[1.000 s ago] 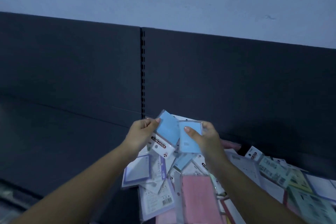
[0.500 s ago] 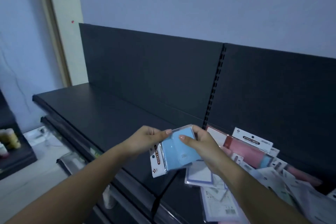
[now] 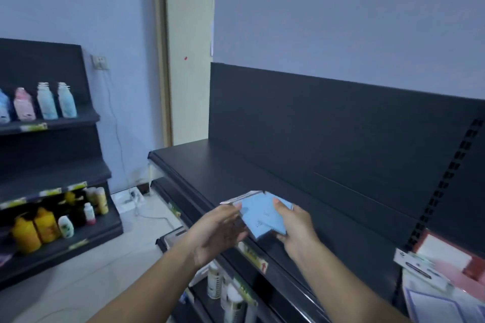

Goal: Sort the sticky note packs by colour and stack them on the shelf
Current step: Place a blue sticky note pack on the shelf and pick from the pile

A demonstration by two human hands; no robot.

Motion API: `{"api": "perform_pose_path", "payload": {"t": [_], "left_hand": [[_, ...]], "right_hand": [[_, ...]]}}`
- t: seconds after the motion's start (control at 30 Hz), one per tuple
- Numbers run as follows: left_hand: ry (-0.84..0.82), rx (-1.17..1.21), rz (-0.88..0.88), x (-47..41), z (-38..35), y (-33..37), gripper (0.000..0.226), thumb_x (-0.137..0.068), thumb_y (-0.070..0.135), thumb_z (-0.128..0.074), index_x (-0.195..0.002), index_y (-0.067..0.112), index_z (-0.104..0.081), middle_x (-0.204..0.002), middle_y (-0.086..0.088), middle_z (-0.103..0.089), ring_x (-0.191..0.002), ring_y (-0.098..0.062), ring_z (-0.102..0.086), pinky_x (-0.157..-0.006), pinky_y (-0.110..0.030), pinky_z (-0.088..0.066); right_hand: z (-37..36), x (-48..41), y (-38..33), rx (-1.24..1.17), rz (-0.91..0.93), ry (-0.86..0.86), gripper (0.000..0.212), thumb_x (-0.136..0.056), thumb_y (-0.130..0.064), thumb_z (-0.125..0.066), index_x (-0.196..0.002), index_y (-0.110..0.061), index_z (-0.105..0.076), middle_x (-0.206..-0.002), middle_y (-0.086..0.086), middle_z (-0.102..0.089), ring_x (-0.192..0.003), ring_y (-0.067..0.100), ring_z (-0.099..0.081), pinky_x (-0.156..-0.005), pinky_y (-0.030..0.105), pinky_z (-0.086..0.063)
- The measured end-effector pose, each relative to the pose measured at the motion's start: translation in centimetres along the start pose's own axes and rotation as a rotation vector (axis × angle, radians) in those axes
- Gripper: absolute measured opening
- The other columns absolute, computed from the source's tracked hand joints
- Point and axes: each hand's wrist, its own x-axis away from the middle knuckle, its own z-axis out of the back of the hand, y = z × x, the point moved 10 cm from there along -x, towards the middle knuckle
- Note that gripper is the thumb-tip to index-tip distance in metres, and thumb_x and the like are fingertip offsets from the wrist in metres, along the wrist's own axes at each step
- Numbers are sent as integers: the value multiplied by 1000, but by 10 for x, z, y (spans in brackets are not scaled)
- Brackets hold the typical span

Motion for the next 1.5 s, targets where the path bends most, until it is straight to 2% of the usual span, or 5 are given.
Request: {"api": "perform_pose_path", "payload": {"t": [0.2, 0.47, 0.77, 1.1, 1.5], "left_hand": [[212, -10, -107, -5, 74, 34, 19, -94, -3, -42, -107, 4, -54, -96, -15, -70, -78, -27, -70, -57, -35, -58], [342, -235, -95, -44, 158, 66, 35, -89, -5, -37, -104, 21, -55, -98, -1, -67, -78, -19, -66, -53, -27, -54], [294, -335, -11, -172, 219, 116, 44, -89, -8, -36, -121, 19, -47, -102, -3, -68, -73, -20, -67, -56, -30, -50], [325, -375, 93, -301, 281, 153, 40, -89, -6, -38, -106, 27, -52, -96, -3, -66, -78, -23, -67, -60, -34, -56], [208, -707, -13, -415, 337, 210, 55, -78, -12, -44, -128, 9, -41, -117, -6, -57, -103, -22, -58, -81, -32, -51]], "right_hand": [[-84, 1, 27, 54, 26, -20, 19, -91, -16, -59, -108, -11, -53, -98, 11, -67, -71, 20, -65, -40, 23, -49], [-140, -49, 29, 366, 167, -91, 10, -92, -22, -56, -89, -23, -46, -92, -1, -61, -69, 9, -60, -42, 20, -41], [-214, -177, 41, 312, 69, -239, 30, -87, -1, -45, -104, -25, -46, -93, -2, -63, -70, 13, -62, -40, 22, -41], [-267, -293, 69, 440, -65, -283, 35, -86, 0, -49, -113, -21, -42, -96, 3, -62, -72, 15, -58, -47, 22, -37], [-319, -386, 72, 344, -34, -30, 30, -83, 8, -56, -105, -13, -55, -86, 3, -63, -74, 13, -63, -50, 21, -51]]}}
